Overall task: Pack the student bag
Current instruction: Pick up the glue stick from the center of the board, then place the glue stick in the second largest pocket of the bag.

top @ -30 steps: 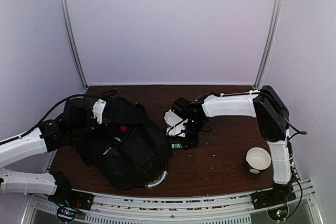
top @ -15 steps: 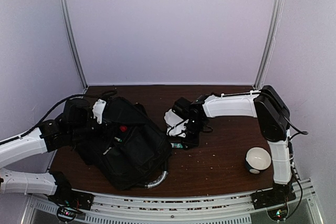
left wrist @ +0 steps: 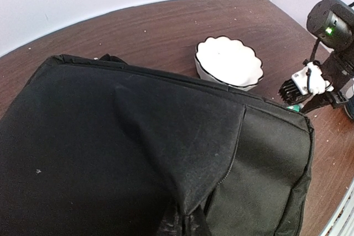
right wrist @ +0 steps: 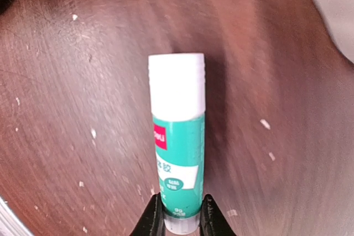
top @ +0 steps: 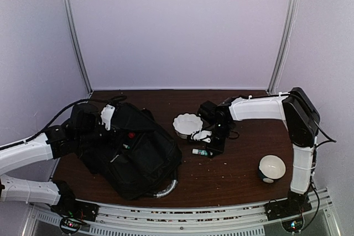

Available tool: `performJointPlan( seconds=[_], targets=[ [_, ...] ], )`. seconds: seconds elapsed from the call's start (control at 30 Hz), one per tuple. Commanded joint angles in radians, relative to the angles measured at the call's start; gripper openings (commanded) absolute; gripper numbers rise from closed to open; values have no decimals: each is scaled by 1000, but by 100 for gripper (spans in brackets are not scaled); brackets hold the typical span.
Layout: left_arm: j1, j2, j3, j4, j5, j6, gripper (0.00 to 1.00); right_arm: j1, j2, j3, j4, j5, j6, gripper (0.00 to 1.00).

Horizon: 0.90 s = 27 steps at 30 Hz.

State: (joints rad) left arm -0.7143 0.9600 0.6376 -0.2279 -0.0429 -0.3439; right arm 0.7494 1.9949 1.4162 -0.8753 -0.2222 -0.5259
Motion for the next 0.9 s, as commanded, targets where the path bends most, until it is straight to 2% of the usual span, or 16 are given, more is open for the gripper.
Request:
performJointPlan(
  seconds=[0.0, 0.2, 0.33, 0.6, 0.87],
  targets=[
    [-6, 7, 57, 195, 25, 16, 0, -25, -95, -7, -25, 21, 77, 12],
    [-5, 26, 53, 225, 39, 7, 0, -36, -186, 30, -53, -130, 126, 11],
    [-6, 44, 58, 235, 48, 5, 0, 15, -202, 79, -53, -221, 173, 11],
    [-5, 36, 57, 251, 67, -15, 0, 161, -99, 240, -49, -311, 307, 12],
    [-5, 18, 46, 257, 67, -27, 0, 246, 55, 479, -24, -305, 523, 13]
  ],
)
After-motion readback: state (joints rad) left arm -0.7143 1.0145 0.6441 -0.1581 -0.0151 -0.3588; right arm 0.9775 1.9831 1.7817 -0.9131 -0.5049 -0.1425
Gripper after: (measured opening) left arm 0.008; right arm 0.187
